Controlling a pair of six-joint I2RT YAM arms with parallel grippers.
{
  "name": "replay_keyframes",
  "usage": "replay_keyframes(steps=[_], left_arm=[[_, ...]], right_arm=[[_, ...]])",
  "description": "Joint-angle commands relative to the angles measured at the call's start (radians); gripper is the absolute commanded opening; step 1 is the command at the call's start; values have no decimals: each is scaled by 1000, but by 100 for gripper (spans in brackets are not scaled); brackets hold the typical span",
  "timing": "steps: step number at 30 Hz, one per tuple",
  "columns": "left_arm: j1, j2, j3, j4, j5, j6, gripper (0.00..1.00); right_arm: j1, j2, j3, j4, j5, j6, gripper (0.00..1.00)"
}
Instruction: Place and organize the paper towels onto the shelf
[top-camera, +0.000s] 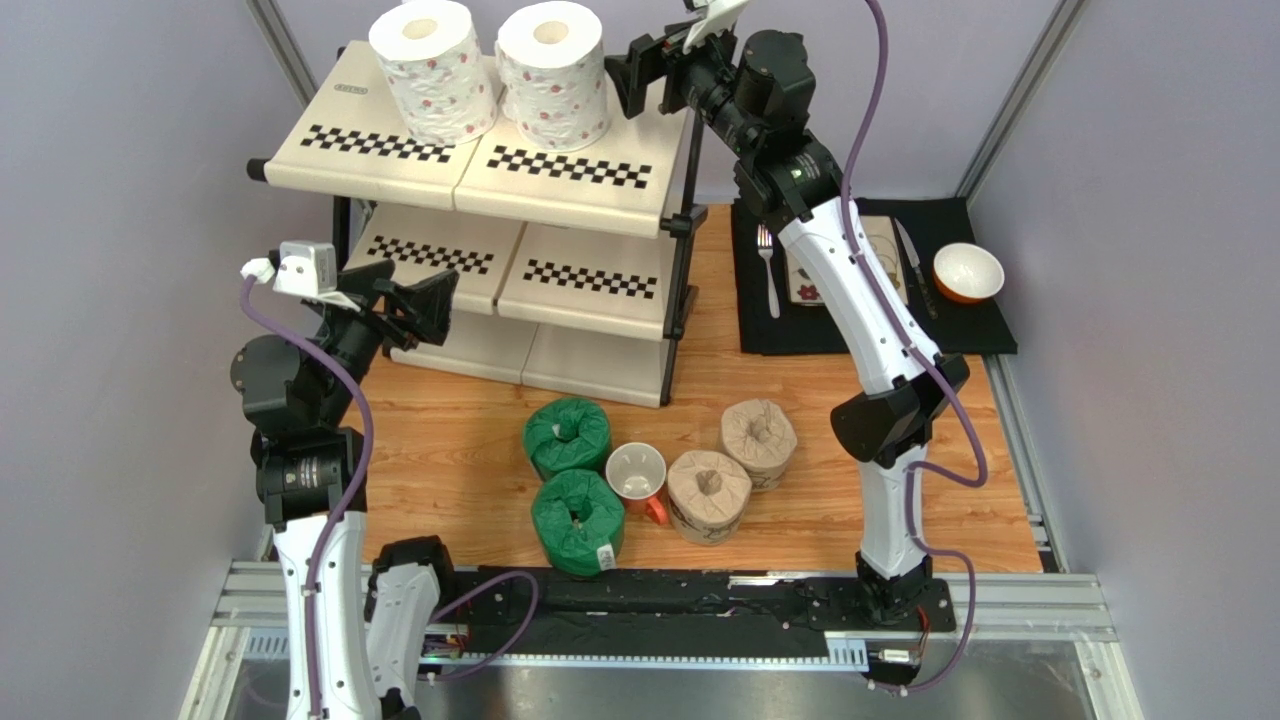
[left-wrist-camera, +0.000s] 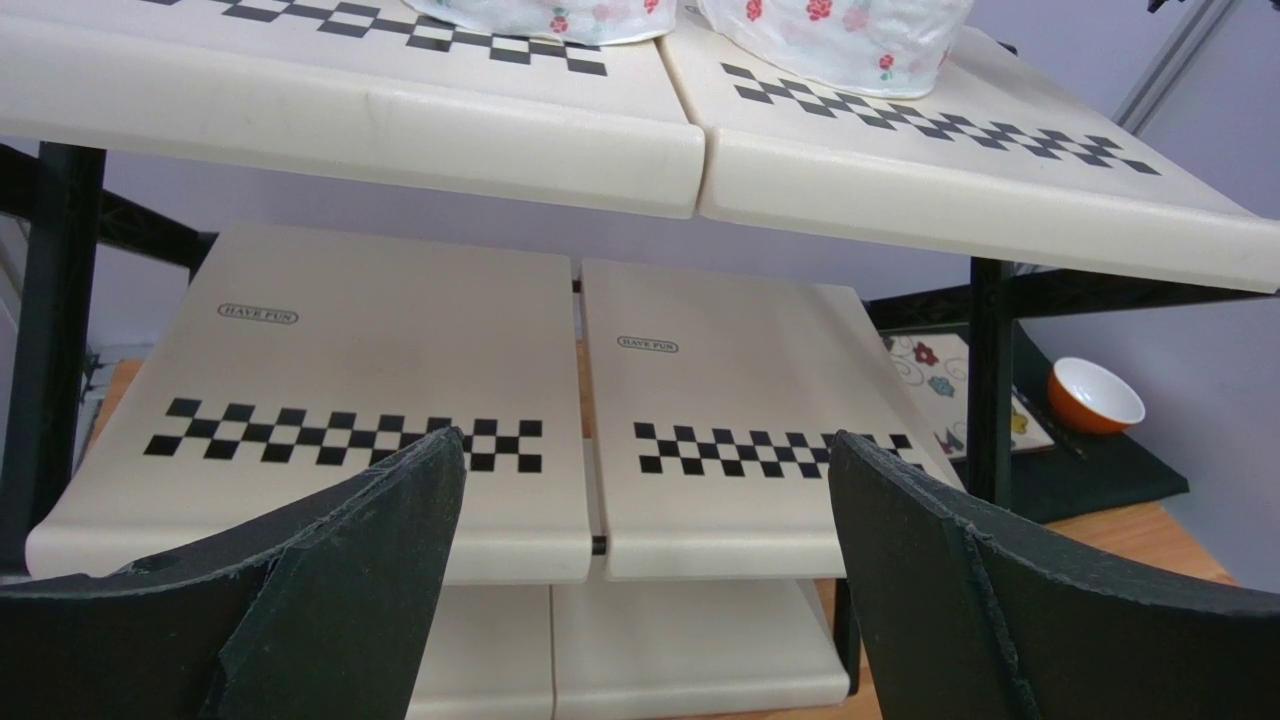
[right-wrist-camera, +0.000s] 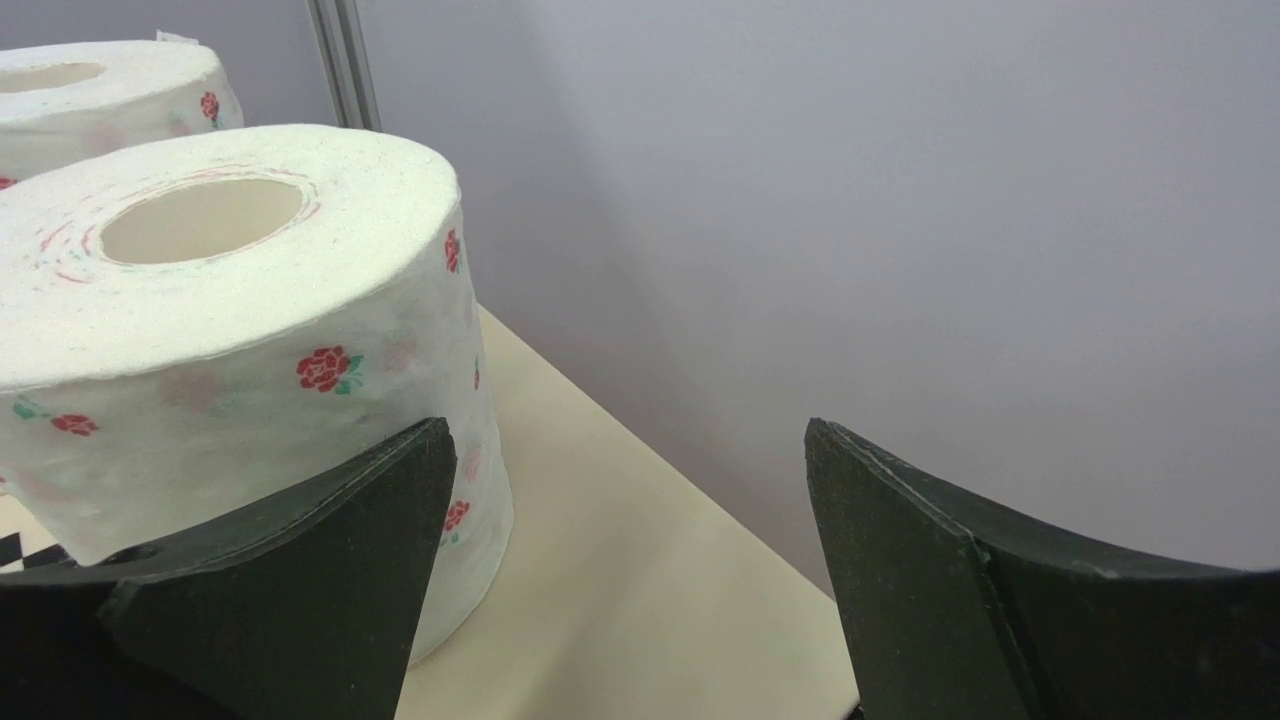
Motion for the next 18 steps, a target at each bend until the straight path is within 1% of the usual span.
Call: replay_keyframes(steps=[1, 18], left_arm=[[4, -11, -11, 12, 21, 8, 99], [4, -15, -33, 35, 30, -15, 99]], right_arm=[[4, 7, 41, -11, -65, 10, 92], [4, -44, -36, -7, -203, -3, 91]])
